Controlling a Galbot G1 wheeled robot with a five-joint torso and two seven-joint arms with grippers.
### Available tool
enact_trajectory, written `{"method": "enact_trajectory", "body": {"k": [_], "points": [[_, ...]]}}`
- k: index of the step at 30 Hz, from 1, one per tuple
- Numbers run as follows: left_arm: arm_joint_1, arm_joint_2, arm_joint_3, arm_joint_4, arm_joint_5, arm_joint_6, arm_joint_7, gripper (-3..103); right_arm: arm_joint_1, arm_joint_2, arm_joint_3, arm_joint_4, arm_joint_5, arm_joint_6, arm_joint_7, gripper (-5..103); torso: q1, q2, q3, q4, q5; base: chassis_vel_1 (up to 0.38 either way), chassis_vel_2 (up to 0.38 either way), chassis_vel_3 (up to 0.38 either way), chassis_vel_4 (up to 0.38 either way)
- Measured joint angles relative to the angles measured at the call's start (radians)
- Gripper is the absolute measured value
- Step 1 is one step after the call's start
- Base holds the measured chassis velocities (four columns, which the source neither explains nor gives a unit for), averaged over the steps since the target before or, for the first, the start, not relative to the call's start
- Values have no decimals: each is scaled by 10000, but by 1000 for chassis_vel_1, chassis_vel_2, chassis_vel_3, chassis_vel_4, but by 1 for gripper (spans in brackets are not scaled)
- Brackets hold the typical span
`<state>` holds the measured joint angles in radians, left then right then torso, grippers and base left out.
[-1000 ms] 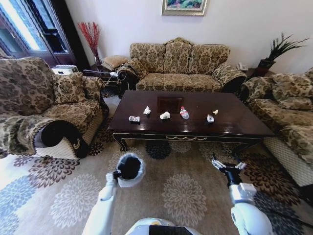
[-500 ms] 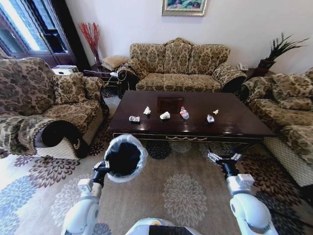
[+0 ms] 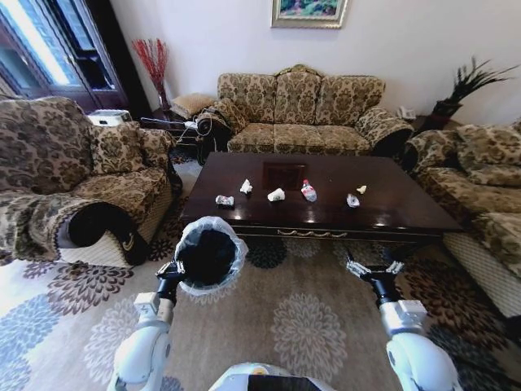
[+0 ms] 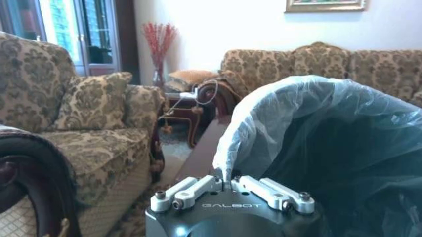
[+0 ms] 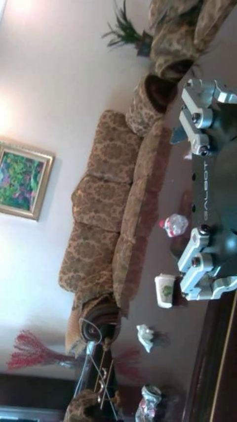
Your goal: Move to the front of the table and place the trash on the table into the trash bin.
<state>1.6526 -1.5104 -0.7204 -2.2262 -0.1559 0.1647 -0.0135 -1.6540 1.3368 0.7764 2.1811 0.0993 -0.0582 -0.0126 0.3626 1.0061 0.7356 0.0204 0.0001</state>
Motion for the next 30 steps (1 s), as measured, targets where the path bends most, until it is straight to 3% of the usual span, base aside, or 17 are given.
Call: {"method": "enact_trajectory", "body": {"k": [17,22,30], "points": [[-17,-115,69,-114,192,-4,-51,1,112,-163,-17,-271,10,67,-4,100,-2,0,0,-1,0,-35,192,197,-30],[-38,-108,110,-51,271,-259,-162,1,206,-169,-123,-389,8,67,-115,100,-2,0,0,5,-1,-15,223,226,-6],[-185,-14,244,-176,305,-190,-160,1,359,-109,-359,-490,-122,57,-210,100,-2,0,0,-1,-1,-119,183,187,-143]]}}
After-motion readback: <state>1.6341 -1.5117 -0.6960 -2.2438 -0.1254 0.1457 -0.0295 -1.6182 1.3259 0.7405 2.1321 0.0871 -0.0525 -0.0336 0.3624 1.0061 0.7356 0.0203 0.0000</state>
